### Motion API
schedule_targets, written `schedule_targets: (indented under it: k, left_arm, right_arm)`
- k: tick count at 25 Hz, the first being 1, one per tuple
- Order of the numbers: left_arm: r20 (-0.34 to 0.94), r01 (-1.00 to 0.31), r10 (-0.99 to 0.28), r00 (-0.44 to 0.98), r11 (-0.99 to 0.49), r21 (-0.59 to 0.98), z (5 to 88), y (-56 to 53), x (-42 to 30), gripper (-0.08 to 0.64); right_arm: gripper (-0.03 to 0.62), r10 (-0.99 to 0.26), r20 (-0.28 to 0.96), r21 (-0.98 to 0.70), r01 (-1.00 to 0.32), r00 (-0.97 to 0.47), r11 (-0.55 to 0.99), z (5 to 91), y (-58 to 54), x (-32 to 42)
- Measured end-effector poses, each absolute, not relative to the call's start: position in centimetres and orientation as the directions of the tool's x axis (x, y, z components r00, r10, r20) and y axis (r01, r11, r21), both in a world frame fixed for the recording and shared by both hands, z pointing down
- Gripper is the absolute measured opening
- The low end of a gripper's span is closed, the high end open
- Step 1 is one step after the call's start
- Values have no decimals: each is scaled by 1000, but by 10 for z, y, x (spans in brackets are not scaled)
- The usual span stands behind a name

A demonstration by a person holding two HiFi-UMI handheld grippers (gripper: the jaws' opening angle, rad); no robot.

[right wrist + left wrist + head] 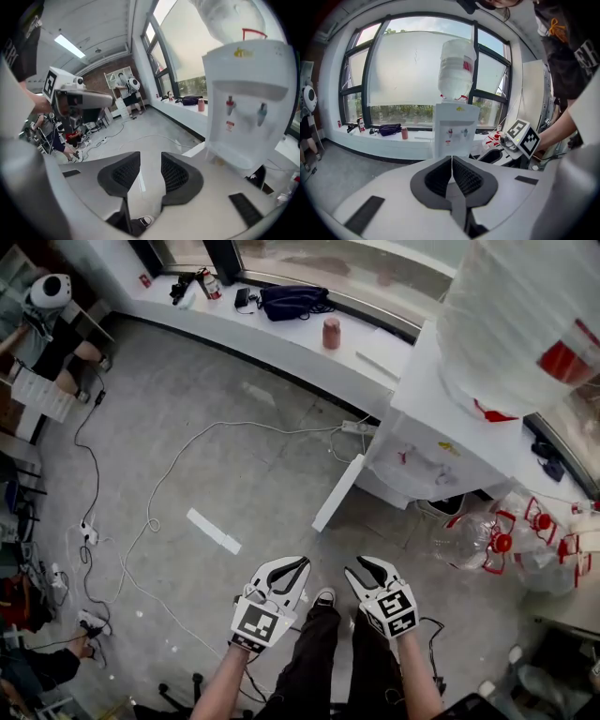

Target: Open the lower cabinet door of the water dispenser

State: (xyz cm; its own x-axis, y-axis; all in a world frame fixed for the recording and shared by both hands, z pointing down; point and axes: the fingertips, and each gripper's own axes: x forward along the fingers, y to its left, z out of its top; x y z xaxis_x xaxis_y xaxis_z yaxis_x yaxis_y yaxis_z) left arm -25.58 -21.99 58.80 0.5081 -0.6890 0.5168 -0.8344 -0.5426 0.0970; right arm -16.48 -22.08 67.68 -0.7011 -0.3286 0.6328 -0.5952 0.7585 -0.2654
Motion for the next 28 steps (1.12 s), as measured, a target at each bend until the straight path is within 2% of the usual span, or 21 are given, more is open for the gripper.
schedule_targets:
  k: [6, 13, 28]
  left_arm:
    - [472, -824, -697, 539, -552, 125, 515, -188, -230, 20]
    - [417, -787, -690, 592, -606, 115, 451, -152, -222, 20]
    - [372, -633, -569, 734, -772, 68, 401, -88, -158, 20]
  right_arm:
    - [130, -431, 550, -275, -642, -715, 716, 564, -209, -143]
    - [129, -510, 465, -269, -664, -724, 697, 474, -177, -134]
    - [129, -659, 418, -142, -761, -626, 633, 387, -105, -69]
